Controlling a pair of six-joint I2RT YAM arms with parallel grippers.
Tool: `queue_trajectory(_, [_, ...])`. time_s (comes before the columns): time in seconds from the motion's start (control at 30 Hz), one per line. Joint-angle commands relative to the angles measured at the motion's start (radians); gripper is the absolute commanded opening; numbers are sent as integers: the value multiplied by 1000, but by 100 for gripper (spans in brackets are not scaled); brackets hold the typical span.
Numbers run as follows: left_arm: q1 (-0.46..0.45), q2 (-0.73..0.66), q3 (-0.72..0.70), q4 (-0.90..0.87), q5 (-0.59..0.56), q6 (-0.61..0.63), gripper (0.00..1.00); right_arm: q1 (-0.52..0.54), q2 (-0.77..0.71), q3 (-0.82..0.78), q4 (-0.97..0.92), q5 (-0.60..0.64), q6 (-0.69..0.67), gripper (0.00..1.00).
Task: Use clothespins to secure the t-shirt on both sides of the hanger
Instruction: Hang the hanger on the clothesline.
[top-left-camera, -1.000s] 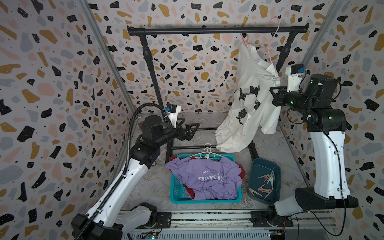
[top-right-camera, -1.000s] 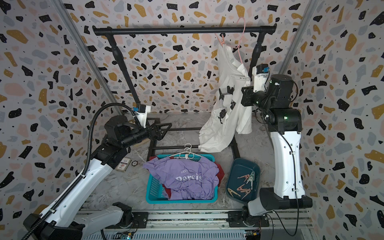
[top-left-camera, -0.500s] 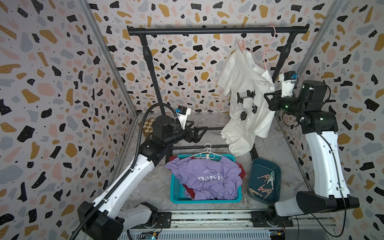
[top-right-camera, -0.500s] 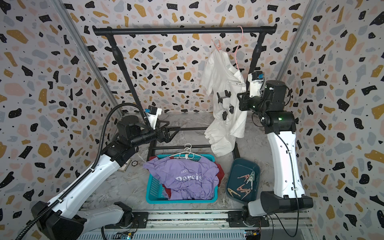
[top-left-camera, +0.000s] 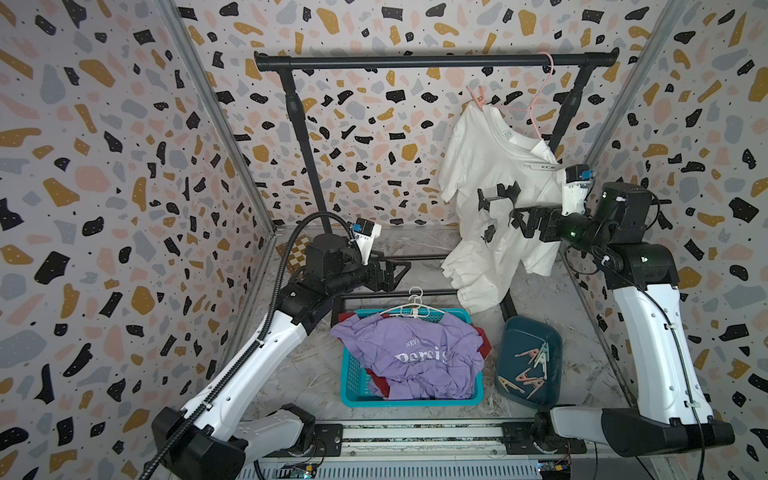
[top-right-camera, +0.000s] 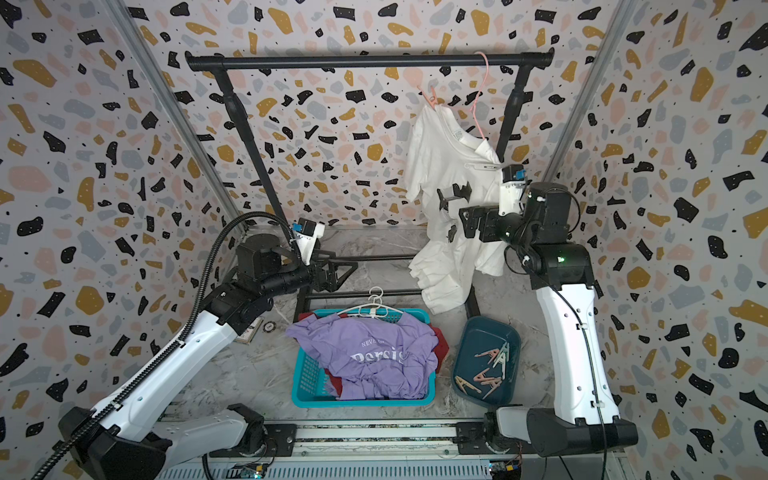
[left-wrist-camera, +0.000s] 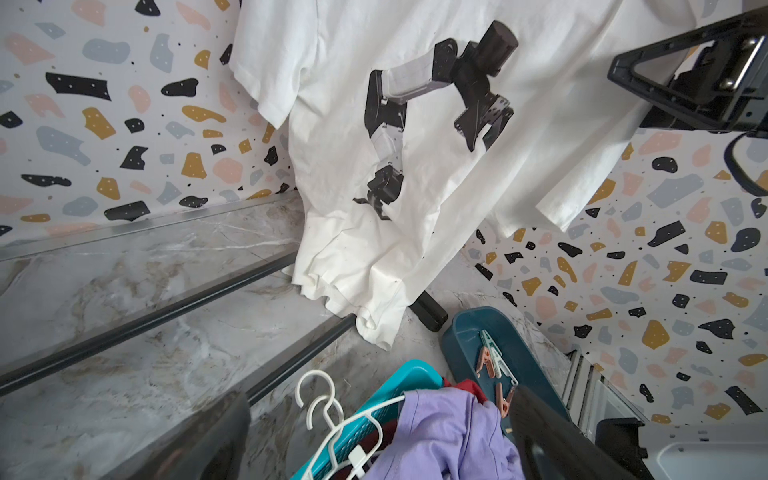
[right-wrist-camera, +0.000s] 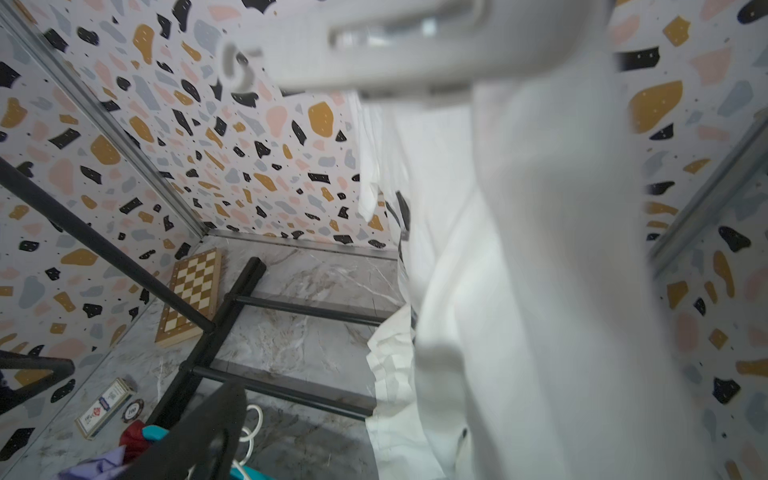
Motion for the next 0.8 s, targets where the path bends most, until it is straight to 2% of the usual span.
queue_trajectory(0.0, [-2,-3,43,-55,-11,31,97,5,-93,-93,-27,78,28,100])
queue_trajectory(0.3, [13,110,67,-93,71,43,92,36,-313,-467,-24,61,62,100])
queue_trajectory(0.67, [32,288,61,-35,179,1,90,212,-434,-755,71,-25,129,97])
queue_trajectory(0.77, [53,354,79,-24,250,-5,90,257,-442,-803,99,-38,121,96])
